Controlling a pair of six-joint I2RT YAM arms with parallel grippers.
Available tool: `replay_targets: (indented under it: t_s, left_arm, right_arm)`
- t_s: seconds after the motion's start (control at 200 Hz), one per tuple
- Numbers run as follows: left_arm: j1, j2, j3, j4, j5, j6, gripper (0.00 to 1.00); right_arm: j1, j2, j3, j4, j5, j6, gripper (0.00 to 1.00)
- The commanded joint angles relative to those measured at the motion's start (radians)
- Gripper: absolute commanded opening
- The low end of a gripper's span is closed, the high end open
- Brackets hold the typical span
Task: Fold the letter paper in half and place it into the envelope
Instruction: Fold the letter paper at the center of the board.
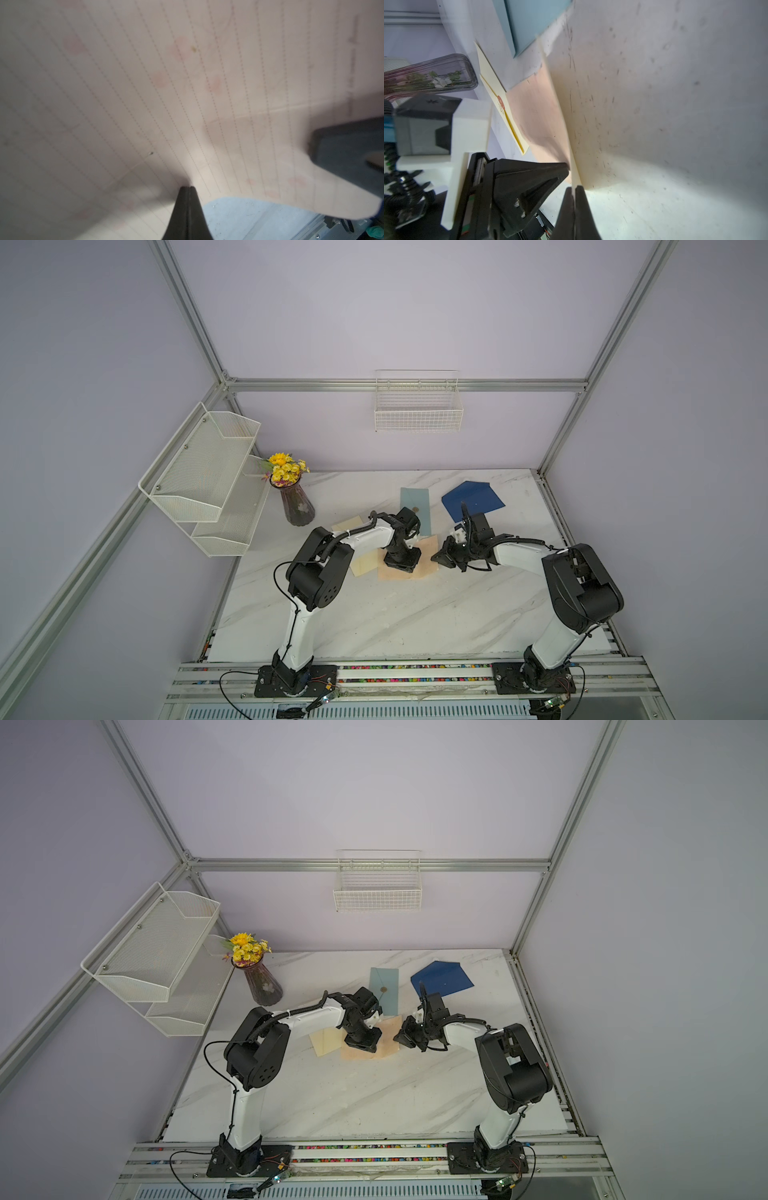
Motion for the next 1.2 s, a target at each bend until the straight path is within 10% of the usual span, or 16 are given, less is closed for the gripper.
replay_targets:
  t_s: [0.0,1.02,1.195]
  left_arm:
    - [0.035,-0.031,0.037,-0.028,-0.023,0.030,0.00]
    - [0.065,-0.013,-0.026,0.019,-0.020,-0.002,0.00]
    - [0.065,-0.013,-0.039,0.025,-0.013,0.000,0.00]
  right_arm:
    - [-0.017,-0.008,0.044,-0.093,0.035,-0.070,0.00]
    - [-0.063,-0.150,0.037,-0.324,0.002,-0.291,0.00]
    - [-0.062,-0.160,0.026,-0.202,-0.096,-0.238,0.39]
